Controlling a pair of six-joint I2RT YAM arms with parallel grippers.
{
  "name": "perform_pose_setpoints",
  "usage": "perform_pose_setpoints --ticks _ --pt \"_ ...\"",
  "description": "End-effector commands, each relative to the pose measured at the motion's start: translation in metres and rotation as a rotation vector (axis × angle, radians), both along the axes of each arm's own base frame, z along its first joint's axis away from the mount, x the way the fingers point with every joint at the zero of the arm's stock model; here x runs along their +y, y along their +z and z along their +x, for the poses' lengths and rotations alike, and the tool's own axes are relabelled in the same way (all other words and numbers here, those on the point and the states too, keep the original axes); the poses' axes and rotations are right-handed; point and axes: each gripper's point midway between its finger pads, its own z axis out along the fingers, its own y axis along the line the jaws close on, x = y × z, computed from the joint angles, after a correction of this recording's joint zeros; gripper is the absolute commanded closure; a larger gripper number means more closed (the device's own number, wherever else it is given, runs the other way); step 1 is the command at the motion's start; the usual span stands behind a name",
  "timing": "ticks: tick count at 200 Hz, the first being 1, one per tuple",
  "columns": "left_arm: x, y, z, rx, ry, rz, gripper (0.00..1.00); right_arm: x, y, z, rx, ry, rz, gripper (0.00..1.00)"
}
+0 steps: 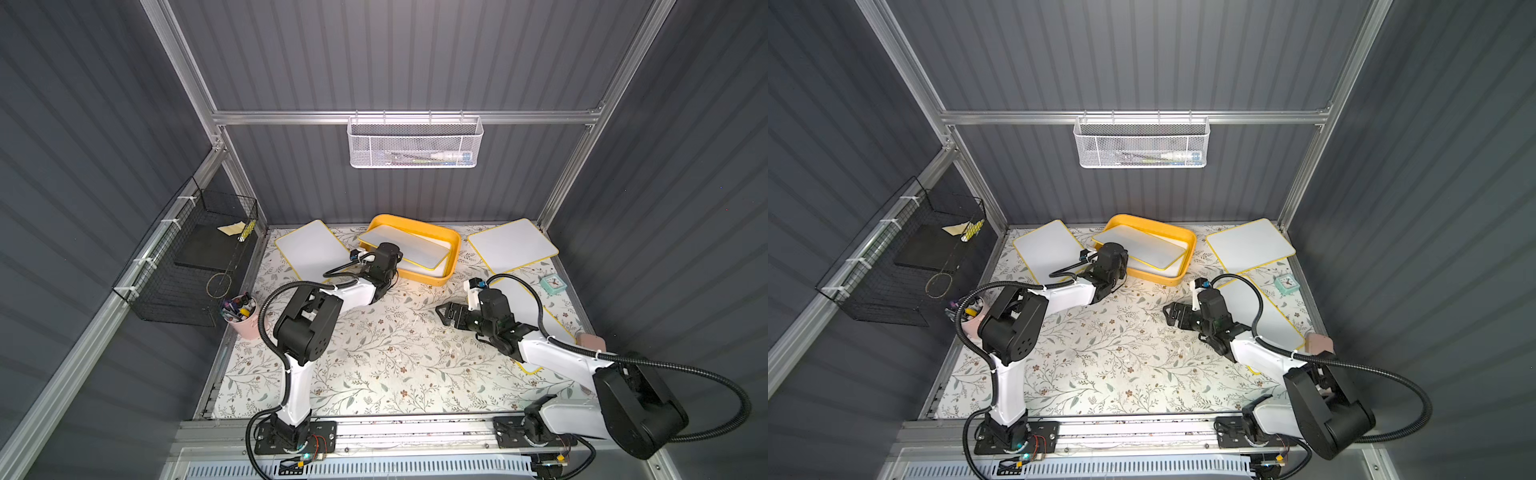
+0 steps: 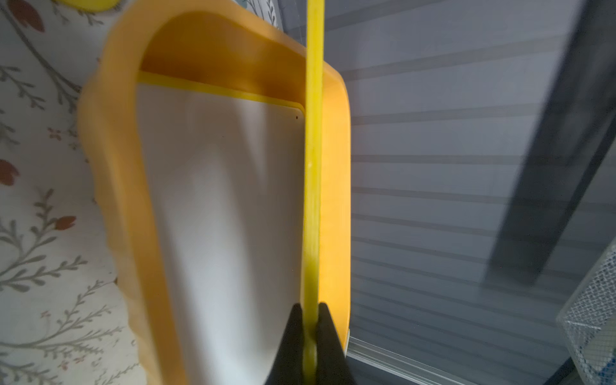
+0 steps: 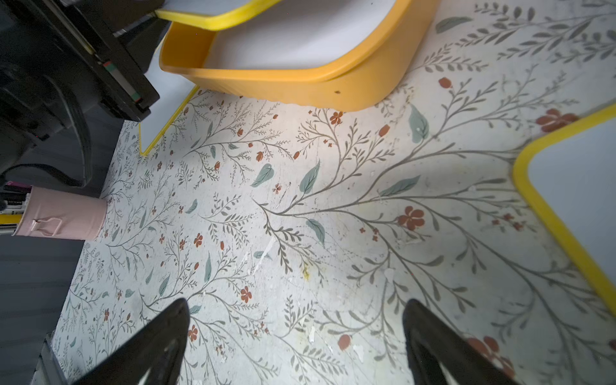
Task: Put the whiteboard into the storage box
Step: Place the whiteboard in the storage box.
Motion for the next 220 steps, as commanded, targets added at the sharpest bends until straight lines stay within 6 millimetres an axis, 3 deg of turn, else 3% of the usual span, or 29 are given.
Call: perform_pose_setpoints --ticks 1,15,34,64,139,190,192,197,220 --pt "-0.009 -0.004 0.003 0.020 -0.007 -0.009 0.94 0.000 0.004 0.006 -0.004 -0.013 0.003 0.01" --pt "-0.010 -0.004 0.003 0.019 -0.018 0.002 0.83 0.000 0.005 0.005 -0.003 -0.011 0.001 0.01" --pt "-0.008 0.000 0.001 0.006 -0.016 0.022 0.78 -0.001 0.007 0.005 -0.012 -0.013 0.008 0.01" --pt "-0.011 0.012 0.002 -0.020 -0.043 0.059 0.55 0.000 0.006 0.005 -0.005 -0.010 0.002 0.01" --pt "-0.024 0.061 0.000 -0.156 -0.172 0.211 0.28 0.001 0.003 0.006 0.004 -0.008 0.003 0.01" --pt "-0.042 0.075 -0.005 -0.208 -0.316 0.306 0.28 0.001 0.002 0.006 0.012 -0.006 0.007 0.01" --pt "-0.046 0.088 -0.002 -0.240 -0.330 0.303 0.28 0.002 0.002 0.006 0.013 -0.004 0.008 0.01" --pt "-0.052 0.098 -0.001 -0.270 -0.363 0.318 0.29 0.002 0.002 0.006 0.014 -0.005 0.008 0.01" --pt "-0.066 0.113 -0.005 -0.282 -0.462 0.411 0.28 0.002 0.002 0.005 0.012 -0.006 0.013 0.01"
